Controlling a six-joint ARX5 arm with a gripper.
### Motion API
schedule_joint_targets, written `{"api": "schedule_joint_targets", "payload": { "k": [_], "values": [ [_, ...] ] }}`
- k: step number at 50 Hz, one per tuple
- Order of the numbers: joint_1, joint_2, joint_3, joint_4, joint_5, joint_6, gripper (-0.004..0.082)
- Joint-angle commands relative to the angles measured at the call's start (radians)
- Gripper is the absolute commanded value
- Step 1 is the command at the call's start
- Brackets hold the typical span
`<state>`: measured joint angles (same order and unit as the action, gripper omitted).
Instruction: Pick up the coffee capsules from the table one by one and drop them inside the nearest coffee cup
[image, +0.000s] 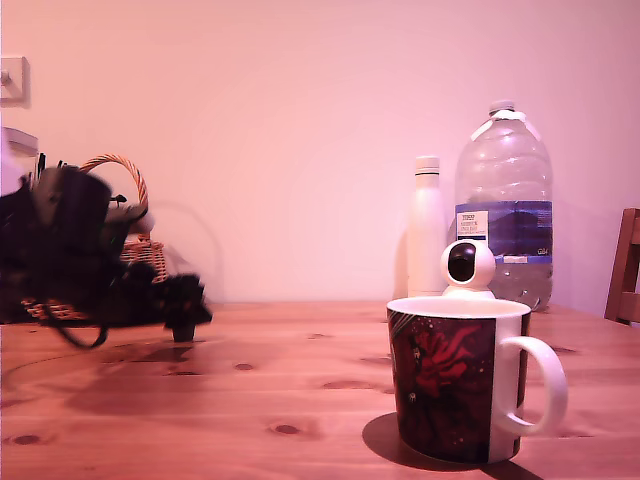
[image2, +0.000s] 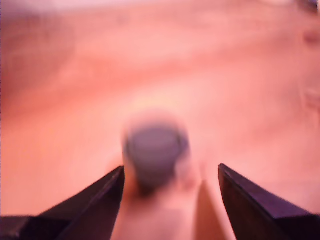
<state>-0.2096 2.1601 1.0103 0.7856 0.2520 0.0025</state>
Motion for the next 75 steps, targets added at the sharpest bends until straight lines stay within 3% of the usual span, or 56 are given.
{"api": "schedule_joint_targets", "payload": {
  "k": [1, 39, 51, 59, 67, 75],
  "values": [
    [-0.002, 0.003, 0.006, -0.015, 0.007, -0.003, 0.0535],
    [-0.002, 0.067, 0.045, -0.046, 0.017, -0.002, 0.0526],
    [-0.001, 0.067, 0.045, -0.097, 0.018, -0.002, 0.0283],
    [0.005, 0.067, 0.044, -0.114, 0.021, -0.002, 0.0259],
    [0.007, 0.056, 0.044, -0.110, 0.024, -0.002, 0.0176],
    [0.006, 0.021, 0.044, -0.113, 0.058, -0.002, 0.0162]
  ]
}}
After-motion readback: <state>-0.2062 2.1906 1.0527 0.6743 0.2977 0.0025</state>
